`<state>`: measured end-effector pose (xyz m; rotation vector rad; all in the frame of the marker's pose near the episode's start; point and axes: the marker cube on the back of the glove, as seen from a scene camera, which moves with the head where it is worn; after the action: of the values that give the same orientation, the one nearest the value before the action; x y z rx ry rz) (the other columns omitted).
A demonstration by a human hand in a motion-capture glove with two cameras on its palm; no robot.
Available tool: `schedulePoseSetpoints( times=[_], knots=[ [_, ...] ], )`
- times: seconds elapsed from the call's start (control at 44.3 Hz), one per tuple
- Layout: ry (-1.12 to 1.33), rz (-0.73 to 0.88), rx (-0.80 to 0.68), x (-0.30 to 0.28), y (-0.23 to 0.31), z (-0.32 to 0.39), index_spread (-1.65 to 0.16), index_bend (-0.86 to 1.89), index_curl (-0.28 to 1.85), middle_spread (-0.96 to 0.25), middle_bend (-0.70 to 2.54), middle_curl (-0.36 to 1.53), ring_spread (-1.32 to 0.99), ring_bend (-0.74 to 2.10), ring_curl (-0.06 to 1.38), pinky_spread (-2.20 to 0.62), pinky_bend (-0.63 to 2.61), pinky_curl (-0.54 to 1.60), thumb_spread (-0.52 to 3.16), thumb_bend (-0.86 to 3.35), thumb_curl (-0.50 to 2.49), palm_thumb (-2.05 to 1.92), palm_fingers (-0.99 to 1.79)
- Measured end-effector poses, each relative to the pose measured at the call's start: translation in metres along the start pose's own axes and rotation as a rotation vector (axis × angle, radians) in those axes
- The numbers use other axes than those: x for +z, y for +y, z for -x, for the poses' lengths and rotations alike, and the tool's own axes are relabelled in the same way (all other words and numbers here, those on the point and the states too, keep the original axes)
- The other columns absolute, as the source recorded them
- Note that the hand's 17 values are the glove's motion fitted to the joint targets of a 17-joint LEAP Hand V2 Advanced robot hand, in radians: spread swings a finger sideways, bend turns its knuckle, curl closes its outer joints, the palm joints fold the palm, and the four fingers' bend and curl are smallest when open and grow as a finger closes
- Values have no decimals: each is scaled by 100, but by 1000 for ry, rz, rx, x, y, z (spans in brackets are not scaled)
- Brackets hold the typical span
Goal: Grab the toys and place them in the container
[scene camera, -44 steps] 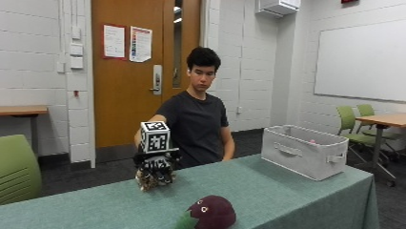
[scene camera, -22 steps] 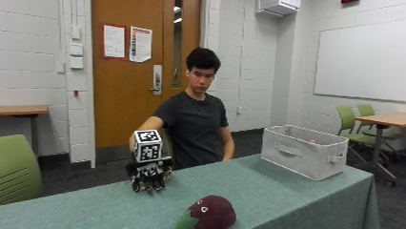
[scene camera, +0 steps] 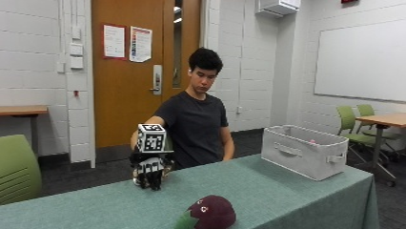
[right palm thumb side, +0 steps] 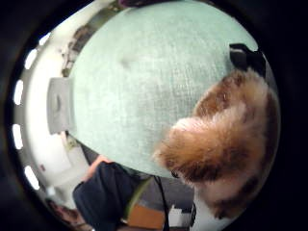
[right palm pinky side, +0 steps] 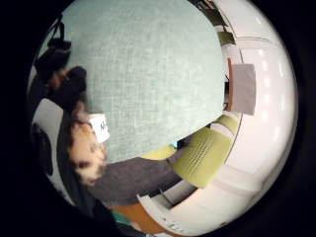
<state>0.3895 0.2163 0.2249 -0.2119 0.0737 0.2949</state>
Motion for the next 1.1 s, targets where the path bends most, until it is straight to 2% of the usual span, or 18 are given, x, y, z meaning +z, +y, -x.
schedulePoseSetpoints(
  times=[0.09,0.135,0.158,0.226,0.338,0.631,0.992,1.06,1.105],
  knots=[
    [2,-15,5,-9,-4,2,-32,43,55,-21,28,34,-45,65,23,-20,78,36,125,24,36,47,70],
    [4,-9,5,-12,-3,4,-33,42,56,-22,28,34,-46,66,23,-22,79,36,124,24,38,48,72],
    [5,-4,5,-13,-3,6,-33,40,56,-23,34,36,-46,76,28,-25,78,36,120,23,40,49,90],
    [1,9,5,-20,-7,10,-33,34,55,-29,42,39,-46,85,30,-31,74,33,114,22,43,51,111],
    [-32,-5,-13,-42,-11,27,-33,34,61,-34,62,47,-45,99,38,-38,68,34,103,21,50,55,126],
    [-49,-106,-124,-137,-36,108,-35,38,73,-37,86,59,-41,116,47,-45,70,35,89,18,63,57,124],
    [-21,-282,-323,-285,-79,276,-35,43,86,-36,94,64,-39,120,50,-46,74,37,81,16,76,58,119],
    [-24,-316,-405,-311,-80,323,-36,43,88,-36,95,64,-39,120,50,-46,75,37,80,15,78,58,119],
    [-49,-332,-532,-328,-74,359,-36,43,89,-36,95,64,-39,120,50,-46,75,37,79,15,80,58,118]
  ],
)
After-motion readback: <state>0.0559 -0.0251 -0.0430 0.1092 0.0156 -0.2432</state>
